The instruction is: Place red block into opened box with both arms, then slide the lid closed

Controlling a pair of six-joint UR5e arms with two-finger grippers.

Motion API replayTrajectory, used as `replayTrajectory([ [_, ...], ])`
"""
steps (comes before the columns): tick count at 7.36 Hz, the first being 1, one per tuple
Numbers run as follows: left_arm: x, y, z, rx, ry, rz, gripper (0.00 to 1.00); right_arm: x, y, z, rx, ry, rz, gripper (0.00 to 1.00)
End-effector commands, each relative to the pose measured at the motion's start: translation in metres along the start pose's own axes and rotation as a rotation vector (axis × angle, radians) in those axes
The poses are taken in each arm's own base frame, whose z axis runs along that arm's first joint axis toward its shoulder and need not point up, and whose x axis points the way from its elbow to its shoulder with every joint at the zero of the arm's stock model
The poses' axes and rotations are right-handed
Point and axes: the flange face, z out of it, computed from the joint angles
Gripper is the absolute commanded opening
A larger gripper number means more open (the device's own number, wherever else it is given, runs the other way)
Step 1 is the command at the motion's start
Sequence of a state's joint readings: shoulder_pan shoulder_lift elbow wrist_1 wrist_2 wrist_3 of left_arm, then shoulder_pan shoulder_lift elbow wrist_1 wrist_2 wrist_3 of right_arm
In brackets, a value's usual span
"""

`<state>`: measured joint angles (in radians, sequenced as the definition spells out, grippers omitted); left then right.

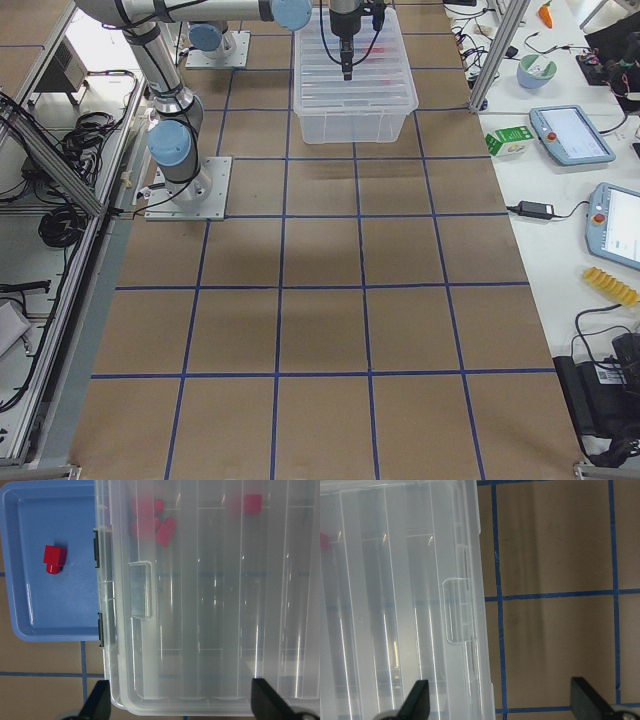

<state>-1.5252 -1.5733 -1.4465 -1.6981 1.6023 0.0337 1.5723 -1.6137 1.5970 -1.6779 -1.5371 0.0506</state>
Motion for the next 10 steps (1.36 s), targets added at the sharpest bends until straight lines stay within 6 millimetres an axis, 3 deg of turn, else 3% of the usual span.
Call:
replayTrajectory([
  [1,0.000,-0.001,0.001,-0.002,0.001,0.000,1.00,0.000,0.000,0.000,0.000,0.000,0.000,1.00],
  [6,-0.008,-0.004,-0.005,0.026,-0.003,-0.003,1.00,0.005,0.001,0.002,-0.017,0.018,-0.009,1.00],
  [7,-0.019,-0.016,0.003,0.029,-0.001,0.009,1.00,0.004,0.000,0.029,-0.067,0.018,-0.010,1.00],
  [8,-0.036,-0.033,0.008,0.067,-0.002,0.159,1.00,0.006,-0.005,0.075,-0.095,0.020,0.002,1.00],
  [9,-0.093,-0.050,0.017,0.080,0.001,0.174,1.00,0.005,-0.013,0.111,-0.077,0.019,0.004,1.00],
  [10,-0.158,-0.061,0.040,0.064,0.070,0.128,1.00,0.007,-0.024,0.146,-0.075,0.022,0.000,1.00],
])
